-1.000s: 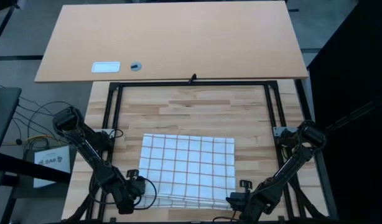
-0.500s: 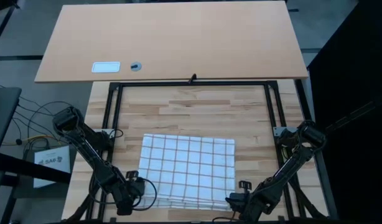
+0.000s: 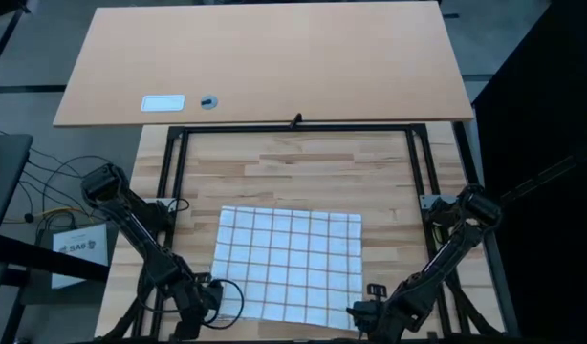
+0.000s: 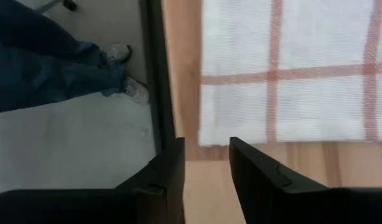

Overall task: Roll towel
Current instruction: Roll the white patterned towel

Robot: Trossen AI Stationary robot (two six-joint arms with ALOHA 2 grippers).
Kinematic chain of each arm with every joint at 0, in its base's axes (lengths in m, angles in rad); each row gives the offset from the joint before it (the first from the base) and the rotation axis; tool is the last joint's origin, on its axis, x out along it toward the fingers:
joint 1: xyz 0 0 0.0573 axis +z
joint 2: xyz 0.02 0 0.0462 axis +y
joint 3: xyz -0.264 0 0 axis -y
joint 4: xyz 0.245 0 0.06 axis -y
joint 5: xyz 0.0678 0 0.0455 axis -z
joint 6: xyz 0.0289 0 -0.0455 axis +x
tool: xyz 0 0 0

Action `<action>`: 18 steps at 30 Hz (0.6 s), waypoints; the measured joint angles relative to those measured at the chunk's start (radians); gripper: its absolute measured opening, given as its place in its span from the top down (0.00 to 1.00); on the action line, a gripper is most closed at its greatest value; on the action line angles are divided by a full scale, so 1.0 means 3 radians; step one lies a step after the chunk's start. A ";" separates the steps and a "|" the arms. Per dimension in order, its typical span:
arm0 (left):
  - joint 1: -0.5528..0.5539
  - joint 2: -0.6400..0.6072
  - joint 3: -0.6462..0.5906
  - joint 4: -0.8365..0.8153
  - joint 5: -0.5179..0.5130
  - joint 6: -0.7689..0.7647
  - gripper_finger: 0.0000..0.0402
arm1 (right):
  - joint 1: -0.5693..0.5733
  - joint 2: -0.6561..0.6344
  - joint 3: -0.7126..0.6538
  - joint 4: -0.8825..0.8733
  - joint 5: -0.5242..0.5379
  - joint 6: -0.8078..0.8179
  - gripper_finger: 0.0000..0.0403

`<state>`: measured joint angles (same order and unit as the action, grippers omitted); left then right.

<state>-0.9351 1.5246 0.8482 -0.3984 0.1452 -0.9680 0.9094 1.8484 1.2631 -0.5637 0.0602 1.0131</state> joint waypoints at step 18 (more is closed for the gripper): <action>0.0516 0.0379 -0.0119 0.0034 -0.0784 0.0626 0.73 | -0.0958 0.0019 -0.0272 0.0011 0.0197 -0.0326 0.73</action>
<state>-0.7803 1.6383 0.8126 -0.3881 -0.0900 -0.7801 0.6220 1.8542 1.1814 -0.5605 0.1194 0.9154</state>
